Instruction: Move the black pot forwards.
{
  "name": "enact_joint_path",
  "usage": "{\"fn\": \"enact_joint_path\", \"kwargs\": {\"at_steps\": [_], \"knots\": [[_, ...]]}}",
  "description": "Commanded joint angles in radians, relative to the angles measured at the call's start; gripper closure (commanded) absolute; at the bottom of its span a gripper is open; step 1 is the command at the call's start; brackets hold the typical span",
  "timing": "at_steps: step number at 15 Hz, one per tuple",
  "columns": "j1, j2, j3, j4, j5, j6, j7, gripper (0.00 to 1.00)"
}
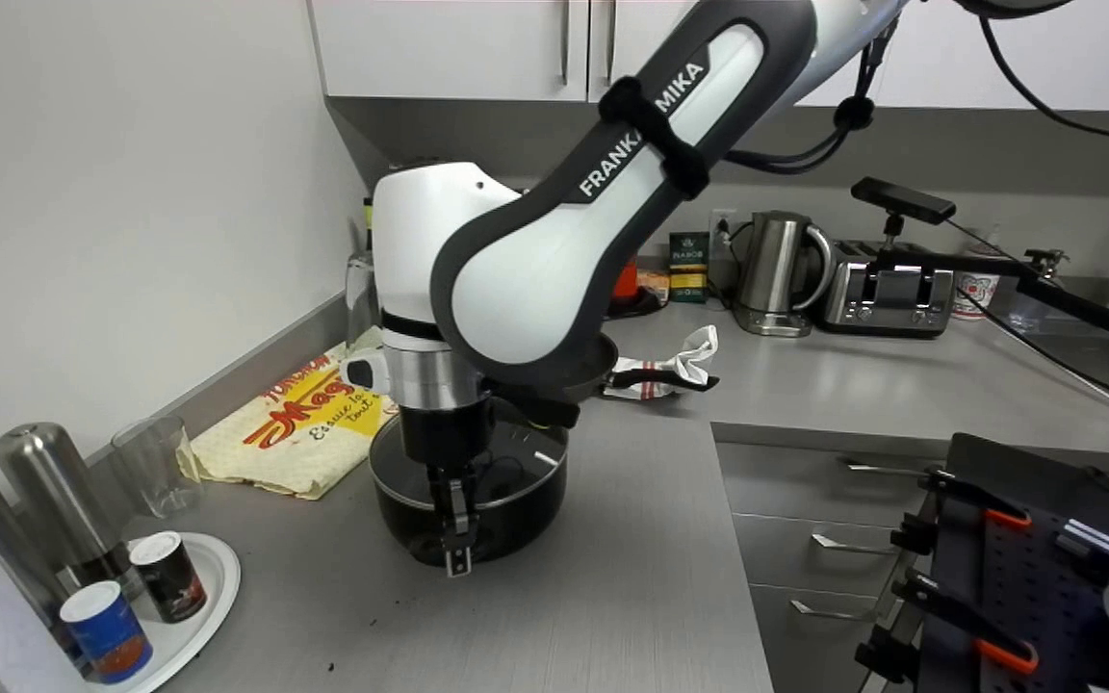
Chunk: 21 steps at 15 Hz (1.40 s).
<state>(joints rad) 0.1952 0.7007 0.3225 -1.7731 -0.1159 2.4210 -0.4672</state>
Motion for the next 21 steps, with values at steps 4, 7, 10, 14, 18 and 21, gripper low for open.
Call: {"fn": "enact_joint_path", "kwargs": {"at_steps": [4,7,10,14,18,21], "knots": [[-0.037,-0.223,0.078,-0.406,0.03,0.189,-0.023,0.96],[-0.057,-0.302,0.119,-0.552,0.047,0.264,-0.033,0.96],[-0.071,-0.356,0.149,-0.654,0.061,0.323,-0.029,0.96],[-0.091,-0.403,0.174,-0.737,0.084,0.361,-0.034,0.96],[-0.108,-0.426,0.179,-0.776,0.1,0.373,-0.045,0.96],[-0.117,-0.433,0.172,-0.783,0.104,0.365,-0.05,0.96]]}}
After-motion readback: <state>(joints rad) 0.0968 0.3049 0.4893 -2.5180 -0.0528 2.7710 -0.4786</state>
